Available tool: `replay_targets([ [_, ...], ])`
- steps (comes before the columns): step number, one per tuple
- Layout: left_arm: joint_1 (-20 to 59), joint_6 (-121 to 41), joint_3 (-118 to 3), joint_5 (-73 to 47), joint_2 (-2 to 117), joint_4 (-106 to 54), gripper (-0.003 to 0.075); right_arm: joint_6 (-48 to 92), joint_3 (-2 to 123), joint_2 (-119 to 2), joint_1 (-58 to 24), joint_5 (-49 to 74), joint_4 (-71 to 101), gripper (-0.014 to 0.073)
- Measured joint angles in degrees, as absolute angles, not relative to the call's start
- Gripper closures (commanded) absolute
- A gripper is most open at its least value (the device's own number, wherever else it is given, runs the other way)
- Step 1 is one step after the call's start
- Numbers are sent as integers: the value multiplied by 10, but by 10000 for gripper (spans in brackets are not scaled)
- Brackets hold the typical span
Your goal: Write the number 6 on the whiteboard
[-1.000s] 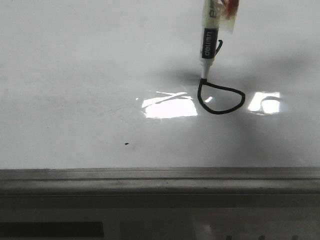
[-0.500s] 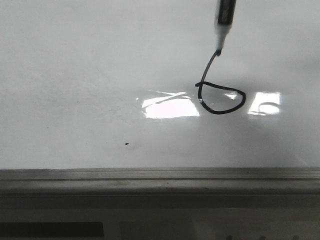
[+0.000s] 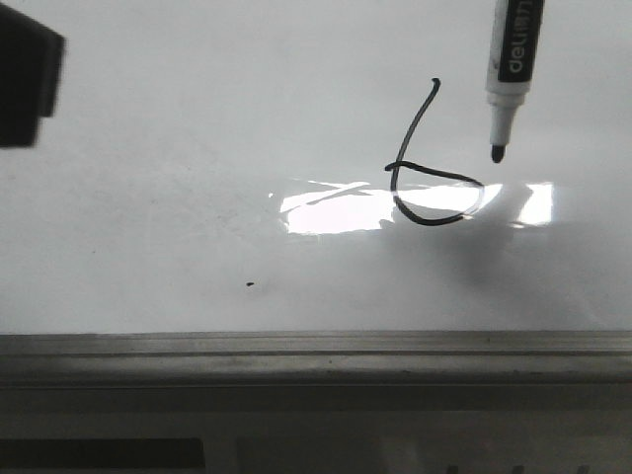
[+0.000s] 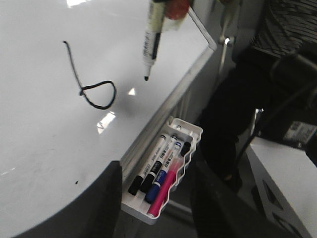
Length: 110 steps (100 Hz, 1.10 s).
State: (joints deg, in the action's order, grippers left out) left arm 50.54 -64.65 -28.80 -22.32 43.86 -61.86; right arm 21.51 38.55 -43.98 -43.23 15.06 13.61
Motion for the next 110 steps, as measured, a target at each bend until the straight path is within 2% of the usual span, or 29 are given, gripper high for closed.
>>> replay_targets([
  [24,505,-910,-312,-259,530,-835,417,217,385,-440,-506,157,144,658],
  [39,505,-1008,-313,-312,570,-921,417,217,385,-440,-560,137,145,658],
  [65,505,-1116,-313,-374,611,-936,416,217,385,-440,-587,118,146,658],
  [110,505,-1174,-313,-378,627,-957,416,217,385,-440,-597,114,161,658],
])
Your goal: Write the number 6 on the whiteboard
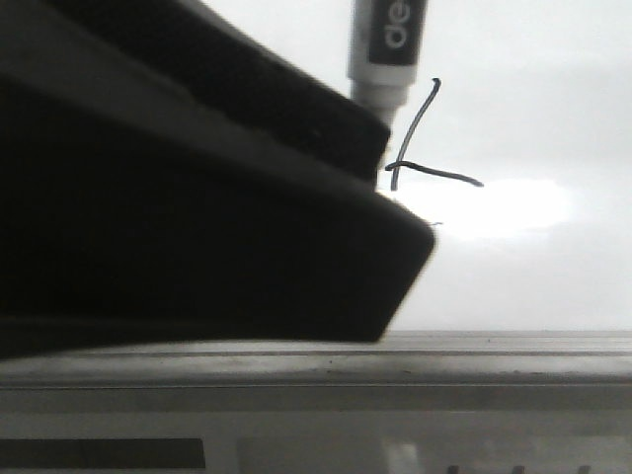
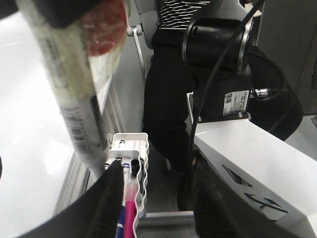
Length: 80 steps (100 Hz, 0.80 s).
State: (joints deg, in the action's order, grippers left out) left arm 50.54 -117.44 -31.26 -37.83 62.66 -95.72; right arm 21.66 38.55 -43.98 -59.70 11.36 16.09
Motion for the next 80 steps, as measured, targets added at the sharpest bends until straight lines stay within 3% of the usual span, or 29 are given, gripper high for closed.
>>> replay_targets([
  [80,505,-1200,-313,-365,627,-980,416,219,385,-440,-597,110,153,657],
])
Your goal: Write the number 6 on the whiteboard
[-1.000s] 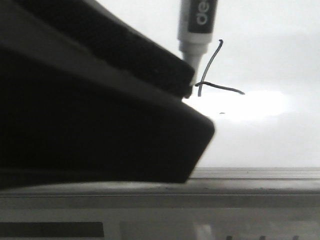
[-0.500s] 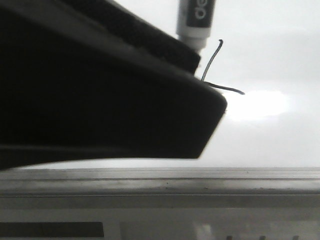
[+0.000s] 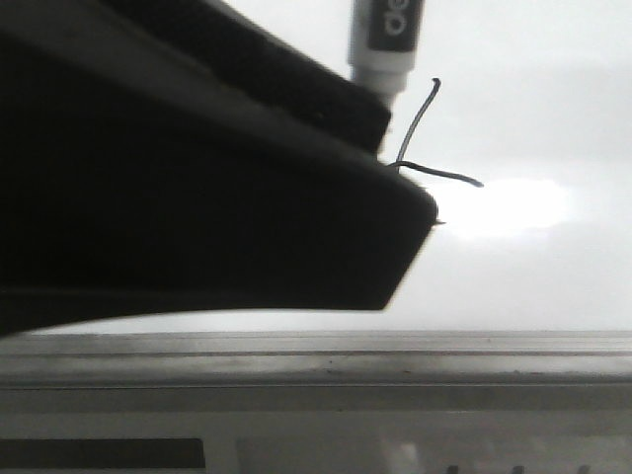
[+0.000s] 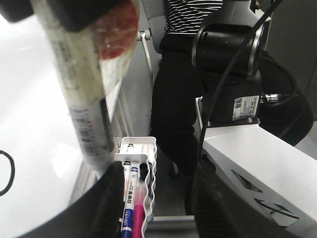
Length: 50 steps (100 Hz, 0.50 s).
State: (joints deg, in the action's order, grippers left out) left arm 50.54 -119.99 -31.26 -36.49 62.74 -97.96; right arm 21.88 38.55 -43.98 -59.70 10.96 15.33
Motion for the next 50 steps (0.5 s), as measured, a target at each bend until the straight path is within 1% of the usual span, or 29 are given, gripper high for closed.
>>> replay_targets([
  [17,505,-1202,-313,-364,627,-985,416,219,385,-440,-592,117,122,657],
  [26,505,-1203,-313,-361,627,-986,416,219,385,-440,-571,128,117,657],
  [38,505,-1218,-313,-353,627,-989,417,219,385,-440,-546,145,121,657],
  [50,505,-1226,-313,-334,627,-1004,417,219,385,-437,-545,159,146,657],
])
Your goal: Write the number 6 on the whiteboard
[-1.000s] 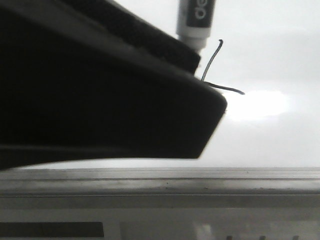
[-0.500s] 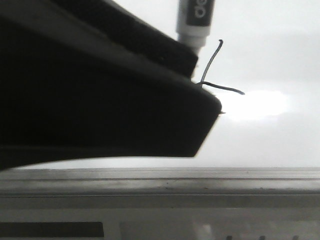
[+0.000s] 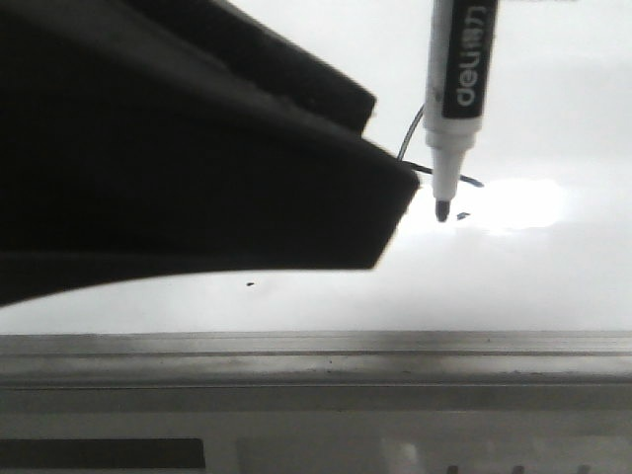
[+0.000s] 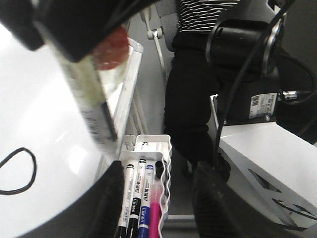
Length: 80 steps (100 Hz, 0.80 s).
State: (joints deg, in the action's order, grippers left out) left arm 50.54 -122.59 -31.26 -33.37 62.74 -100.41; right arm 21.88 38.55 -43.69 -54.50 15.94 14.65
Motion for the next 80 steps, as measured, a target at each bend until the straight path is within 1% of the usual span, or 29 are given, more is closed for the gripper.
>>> replay_targets([
  [10,505,-1227,-313,-323,628,-1018,417,219,385,-434,-550,164,159,658],
  [25,505,-1227,-313,-323,628,-1020,417,219,385,-434,-579,159,166,659],
  [43,505,-1227,-313,-332,628,-1020,417,219,385,-441,-618,110,167,659],
  [67,505,-1227,-313,-345,628,-1020,419,219,385,-473,-625,101,168,659],
  [74,505,-1227,-313,-347,628,-1020,442,219,385,-473,-625,101,168,659],
  [80,505,-1227,-313,-347,628,-1020,489,219,385,-473,-625,99,168,659],
])
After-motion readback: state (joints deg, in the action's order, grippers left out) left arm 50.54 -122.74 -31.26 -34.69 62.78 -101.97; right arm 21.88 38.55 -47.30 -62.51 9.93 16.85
